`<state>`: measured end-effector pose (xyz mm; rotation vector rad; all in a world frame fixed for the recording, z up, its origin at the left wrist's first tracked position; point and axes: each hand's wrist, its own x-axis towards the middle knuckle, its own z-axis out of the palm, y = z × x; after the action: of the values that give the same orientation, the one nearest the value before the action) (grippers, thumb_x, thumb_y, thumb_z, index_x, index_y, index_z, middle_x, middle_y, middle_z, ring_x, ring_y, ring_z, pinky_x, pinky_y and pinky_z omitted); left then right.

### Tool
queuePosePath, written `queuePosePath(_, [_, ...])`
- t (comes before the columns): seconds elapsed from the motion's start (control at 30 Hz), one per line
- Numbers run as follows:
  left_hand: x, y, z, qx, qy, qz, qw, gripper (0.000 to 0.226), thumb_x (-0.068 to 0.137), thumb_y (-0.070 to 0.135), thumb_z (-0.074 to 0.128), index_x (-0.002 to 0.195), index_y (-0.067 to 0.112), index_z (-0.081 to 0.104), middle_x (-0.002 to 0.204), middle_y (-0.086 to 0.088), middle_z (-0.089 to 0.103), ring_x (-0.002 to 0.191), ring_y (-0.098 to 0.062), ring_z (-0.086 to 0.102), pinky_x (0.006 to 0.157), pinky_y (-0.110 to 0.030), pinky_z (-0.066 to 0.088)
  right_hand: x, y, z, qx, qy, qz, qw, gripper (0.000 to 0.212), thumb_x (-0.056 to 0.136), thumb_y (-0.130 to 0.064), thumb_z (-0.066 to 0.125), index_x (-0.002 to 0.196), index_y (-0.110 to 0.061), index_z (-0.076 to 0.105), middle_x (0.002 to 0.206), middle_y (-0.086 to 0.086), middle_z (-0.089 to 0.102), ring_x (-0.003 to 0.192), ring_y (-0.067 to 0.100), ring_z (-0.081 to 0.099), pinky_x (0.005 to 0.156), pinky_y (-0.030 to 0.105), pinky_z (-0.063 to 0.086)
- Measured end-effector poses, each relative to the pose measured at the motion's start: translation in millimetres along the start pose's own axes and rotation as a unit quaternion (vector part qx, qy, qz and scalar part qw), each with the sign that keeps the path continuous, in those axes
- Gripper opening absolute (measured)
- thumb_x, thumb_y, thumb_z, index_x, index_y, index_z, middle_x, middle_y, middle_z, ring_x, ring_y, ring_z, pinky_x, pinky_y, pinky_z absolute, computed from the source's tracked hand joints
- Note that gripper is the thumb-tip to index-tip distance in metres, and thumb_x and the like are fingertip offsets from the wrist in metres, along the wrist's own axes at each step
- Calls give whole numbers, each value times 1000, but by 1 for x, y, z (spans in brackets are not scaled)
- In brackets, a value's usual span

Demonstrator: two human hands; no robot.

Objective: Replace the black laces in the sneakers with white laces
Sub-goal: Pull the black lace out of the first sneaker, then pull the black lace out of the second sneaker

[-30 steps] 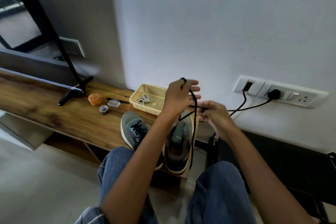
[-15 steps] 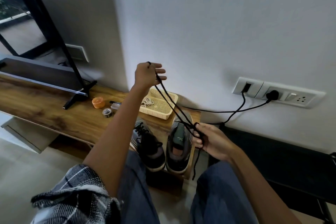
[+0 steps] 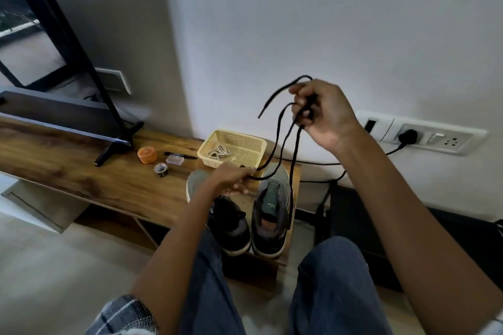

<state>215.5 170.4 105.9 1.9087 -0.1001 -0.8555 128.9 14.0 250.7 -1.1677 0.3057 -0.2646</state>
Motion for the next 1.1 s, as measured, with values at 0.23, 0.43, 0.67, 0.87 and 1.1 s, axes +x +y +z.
queuePosePath(0.23, [0,-12,38,34,-17,11,999,27,97,30,57,90,4,61,70,-5,60,51,-13,51,36,-13,38,10,-13,29,-11,-3,-33,999,20,81,0,39,71,-7,55,48,-6,48,45,10,32,41,20,20])
queuePosePath(0.43, [5,-21,47,105,9,79,991,37,98,38,50,123,10,53,107,-7,64,71,-15,64,54,-23,44,14,-19,42,16,12,-43,999,22,82,-1,42,69,-7,58,52,-2,45,43,10,34,41,18,21])
queuePosePath(0.67, [-3,-17,64,49,-59,162,984,24,104,29,39,117,18,55,120,-4,59,105,-19,57,79,-28,49,18,-29,52,-16,23,-76,997,24,81,0,44,64,-7,59,55,0,43,41,10,32,41,20,22])
queuePosePath(0.87, [-3,-21,77,-3,-73,197,978,35,106,24,31,80,18,54,97,-1,59,84,-11,55,62,-7,42,22,-37,59,-25,26,-101,994,24,81,1,44,65,-6,60,58,1,44,40,11,32,41,19,23])
queuePosePath(1.1, [13,-42,88,-29,40,167,985,25,103,30,39,84,21,51,76,1,61,58,-14,54,58,-28,45,28,-18,45,-44,55,-105,992,24,79,3,45,64,-7,60,64,6,47,42,11,31,41,18,20])
